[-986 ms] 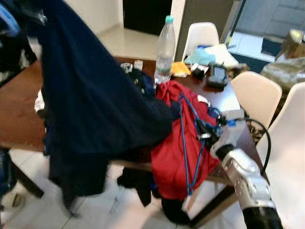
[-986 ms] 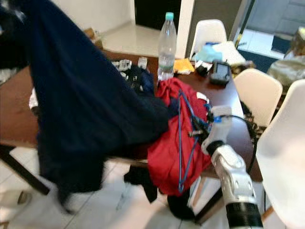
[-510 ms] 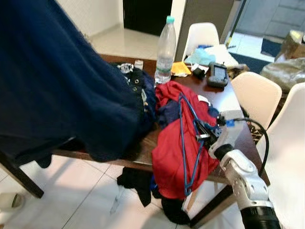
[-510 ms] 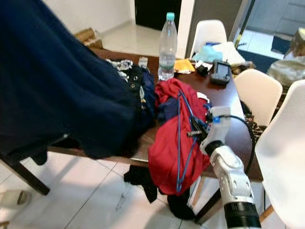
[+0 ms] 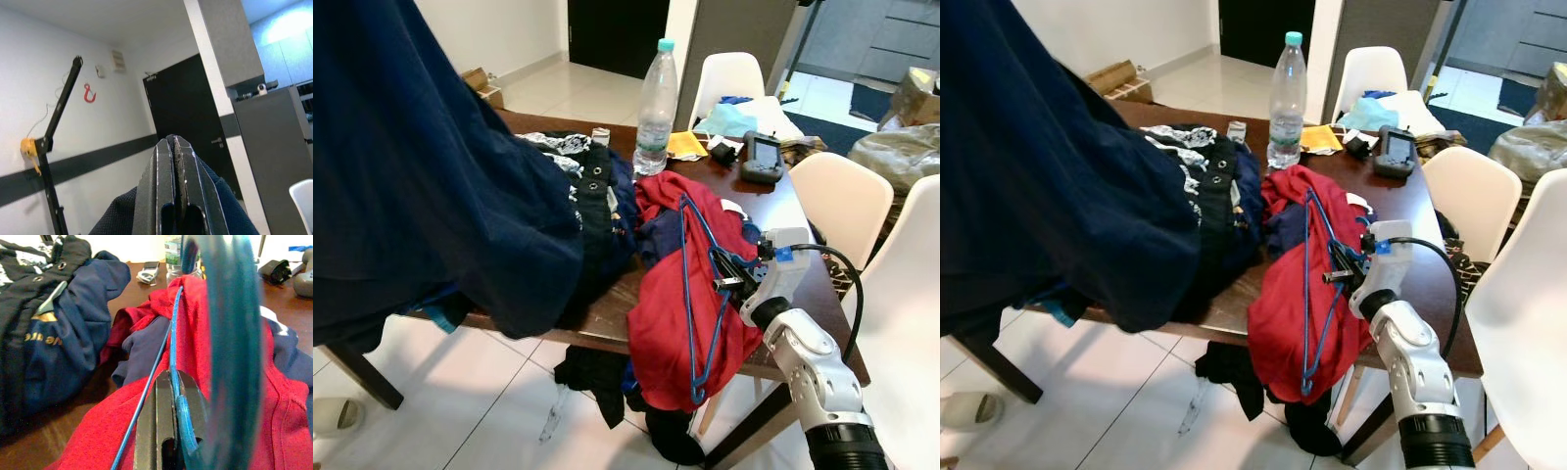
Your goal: Hang hanger
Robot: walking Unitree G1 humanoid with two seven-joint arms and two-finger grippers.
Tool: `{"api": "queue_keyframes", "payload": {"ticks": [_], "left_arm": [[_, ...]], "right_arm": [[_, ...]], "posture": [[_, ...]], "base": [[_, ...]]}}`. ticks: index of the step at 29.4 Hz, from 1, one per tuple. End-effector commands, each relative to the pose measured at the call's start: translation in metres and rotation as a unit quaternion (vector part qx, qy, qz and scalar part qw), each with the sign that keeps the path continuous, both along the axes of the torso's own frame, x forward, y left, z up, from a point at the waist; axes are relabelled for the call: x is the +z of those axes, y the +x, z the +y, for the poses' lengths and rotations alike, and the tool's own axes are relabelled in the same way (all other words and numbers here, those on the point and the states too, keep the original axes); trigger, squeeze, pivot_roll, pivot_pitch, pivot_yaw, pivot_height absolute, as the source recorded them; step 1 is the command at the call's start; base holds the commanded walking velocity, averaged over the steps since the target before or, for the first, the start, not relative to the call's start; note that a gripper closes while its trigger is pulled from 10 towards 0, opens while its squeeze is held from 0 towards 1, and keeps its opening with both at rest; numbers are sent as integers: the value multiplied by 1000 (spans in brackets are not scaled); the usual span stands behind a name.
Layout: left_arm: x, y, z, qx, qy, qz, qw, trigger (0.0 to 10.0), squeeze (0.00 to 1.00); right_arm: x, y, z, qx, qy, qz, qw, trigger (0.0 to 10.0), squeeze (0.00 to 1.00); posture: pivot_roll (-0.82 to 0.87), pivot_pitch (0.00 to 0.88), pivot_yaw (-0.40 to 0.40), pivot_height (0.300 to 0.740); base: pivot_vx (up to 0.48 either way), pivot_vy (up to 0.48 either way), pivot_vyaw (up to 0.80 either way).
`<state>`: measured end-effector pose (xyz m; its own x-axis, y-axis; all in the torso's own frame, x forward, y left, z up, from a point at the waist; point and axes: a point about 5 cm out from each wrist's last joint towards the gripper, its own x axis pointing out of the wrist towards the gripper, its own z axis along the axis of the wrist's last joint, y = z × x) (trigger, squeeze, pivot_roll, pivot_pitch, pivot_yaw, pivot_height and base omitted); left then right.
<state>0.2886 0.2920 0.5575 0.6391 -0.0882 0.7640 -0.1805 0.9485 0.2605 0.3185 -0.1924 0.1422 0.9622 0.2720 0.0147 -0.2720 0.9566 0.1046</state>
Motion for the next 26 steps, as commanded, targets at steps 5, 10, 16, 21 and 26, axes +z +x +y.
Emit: {"api": "queue_keyframes", "payload": {"ticks": [5, 10, 16, 21, 26], "left_arm": [[13, -10, -4, 0, 7, -31, 1000, 10000, 0], [19, -18, 0, 9, 9, -48, 999, 10000, 0], [-9, 8, 4, -25, -5, 31, 999, 10000, 0], [-24, 21, -1, -57, 8, 71, 996, 10000, 0], [-39, 34, -13, -100, 34, 109, 988, 10000, 0]], "right_arm": [[-1, -1, -1, -4, -2, -2, 1000, 10000, 0], [-2, -1, 0, -2, -3, -1, 1000, 10000, 0], [-2, -1, 0, -1, -4, 0, 1000, 10000, 0], [-3, -1, 0, 0, -5, 0, 1000, 10000, 0], [-2, -1, -1, 0, -7, 0, 1000, 10000, 0]], "posture": [[135, 45, -21, 740], [137, 39, -23, 740], [135, 46, -29, 740], [134, 48, -32, 740], [134, 50, -34, 740]], "base": [[454, 0, 0], [454, 0, 0], [310, 0, 0], [0, 0, 0], [0, 0, 0]]}}
